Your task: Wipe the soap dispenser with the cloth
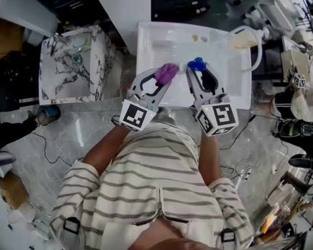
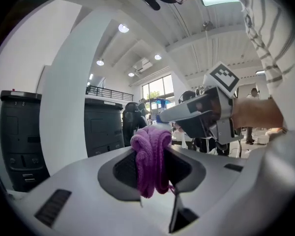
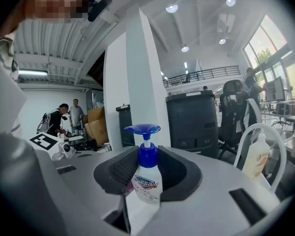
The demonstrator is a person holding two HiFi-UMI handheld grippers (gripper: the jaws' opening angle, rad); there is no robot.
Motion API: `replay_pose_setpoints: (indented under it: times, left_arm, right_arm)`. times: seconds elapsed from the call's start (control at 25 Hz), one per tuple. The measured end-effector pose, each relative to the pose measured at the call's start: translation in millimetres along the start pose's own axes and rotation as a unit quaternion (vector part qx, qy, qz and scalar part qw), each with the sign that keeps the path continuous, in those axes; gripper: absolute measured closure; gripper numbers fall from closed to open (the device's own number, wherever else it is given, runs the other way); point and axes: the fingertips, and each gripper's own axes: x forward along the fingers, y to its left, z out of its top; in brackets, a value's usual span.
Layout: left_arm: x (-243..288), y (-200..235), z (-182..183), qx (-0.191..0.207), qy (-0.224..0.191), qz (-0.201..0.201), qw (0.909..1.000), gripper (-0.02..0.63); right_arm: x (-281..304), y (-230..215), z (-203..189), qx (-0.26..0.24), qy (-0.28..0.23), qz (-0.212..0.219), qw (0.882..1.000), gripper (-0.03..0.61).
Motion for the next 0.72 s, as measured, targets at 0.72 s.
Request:
replay_pose_setpoints:
  times: [0.72]
  left_arm:
    - [11,3,-4,0.002,0.012,-0.149,0.9888,0.489]
  right_arm:
    - [-6,23,-11,-0.032,0.014,0.109,0.993,0.445]
